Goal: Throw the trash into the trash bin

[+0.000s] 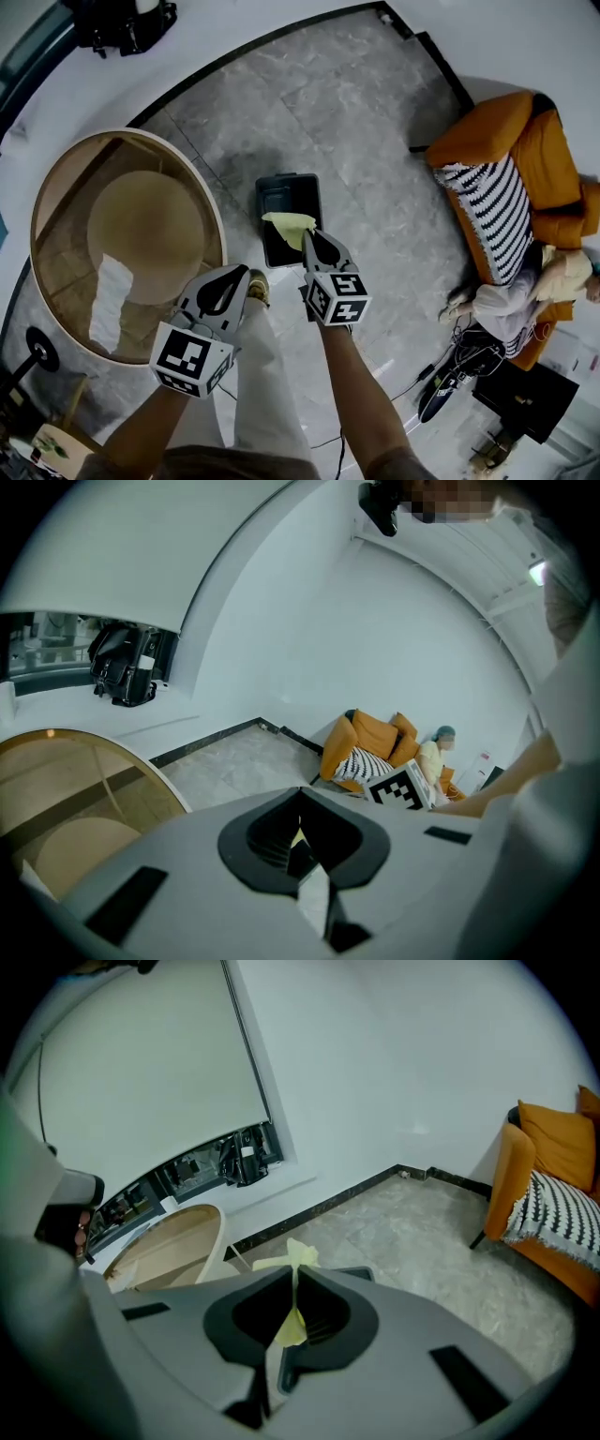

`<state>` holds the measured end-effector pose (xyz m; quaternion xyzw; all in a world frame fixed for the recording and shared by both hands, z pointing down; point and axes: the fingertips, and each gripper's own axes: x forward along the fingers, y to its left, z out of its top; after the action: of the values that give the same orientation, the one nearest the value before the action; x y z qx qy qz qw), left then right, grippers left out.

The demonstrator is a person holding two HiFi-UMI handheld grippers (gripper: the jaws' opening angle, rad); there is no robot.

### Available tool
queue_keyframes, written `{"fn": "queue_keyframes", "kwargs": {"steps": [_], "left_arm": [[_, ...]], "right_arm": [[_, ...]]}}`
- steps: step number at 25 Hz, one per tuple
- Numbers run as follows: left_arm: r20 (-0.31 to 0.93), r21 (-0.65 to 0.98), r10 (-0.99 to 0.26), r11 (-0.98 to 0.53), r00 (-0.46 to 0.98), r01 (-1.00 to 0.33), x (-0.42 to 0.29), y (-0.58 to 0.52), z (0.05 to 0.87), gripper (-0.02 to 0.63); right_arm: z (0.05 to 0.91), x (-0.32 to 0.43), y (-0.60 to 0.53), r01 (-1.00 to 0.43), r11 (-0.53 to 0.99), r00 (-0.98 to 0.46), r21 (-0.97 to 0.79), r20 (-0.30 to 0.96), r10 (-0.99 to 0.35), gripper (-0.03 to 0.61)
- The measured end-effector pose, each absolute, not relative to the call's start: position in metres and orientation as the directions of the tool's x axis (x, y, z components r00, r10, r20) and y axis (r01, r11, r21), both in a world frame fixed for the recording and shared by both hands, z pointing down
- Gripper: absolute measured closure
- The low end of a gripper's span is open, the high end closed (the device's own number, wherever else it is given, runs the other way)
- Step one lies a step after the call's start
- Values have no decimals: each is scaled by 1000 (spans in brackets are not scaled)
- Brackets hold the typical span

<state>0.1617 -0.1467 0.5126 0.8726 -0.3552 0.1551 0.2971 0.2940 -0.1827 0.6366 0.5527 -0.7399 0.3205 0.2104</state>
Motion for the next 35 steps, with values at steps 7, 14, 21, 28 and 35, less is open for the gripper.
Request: {"fn": "queue_keyframes", "kwargs": {"steps": [7, 14, 21, 28, 35], "left_arm": [[530, 414, -485, -568, 696, -711, 171, -144, 551, 595], [568, 432, -453, -546, 687, -718, 174, -143, 581, 595], [586, 444, -443, -525, 678, -726, 173, -150, 588, 595], [584, 447, -461, -503, 668, -739, 172, -160, 587, 595], [580, 446, -491, -475, 650, -758, 164, -162, 577, 595]], "right_arm": [[684, 309, -165, -958, 132, -277, -253, 707, -651, 551], [728, 319, -155, -965, 97, -251, -243, 754, -607, 551], [740, 326, -154, -967, 81, -243, -243, 770, -590, 517], [747, 324, -159, -962, 97, -263, -254, 781, -567, 419], [740, 322, -165, -962, 127, -270, -241, 782, -561, 420]]}}
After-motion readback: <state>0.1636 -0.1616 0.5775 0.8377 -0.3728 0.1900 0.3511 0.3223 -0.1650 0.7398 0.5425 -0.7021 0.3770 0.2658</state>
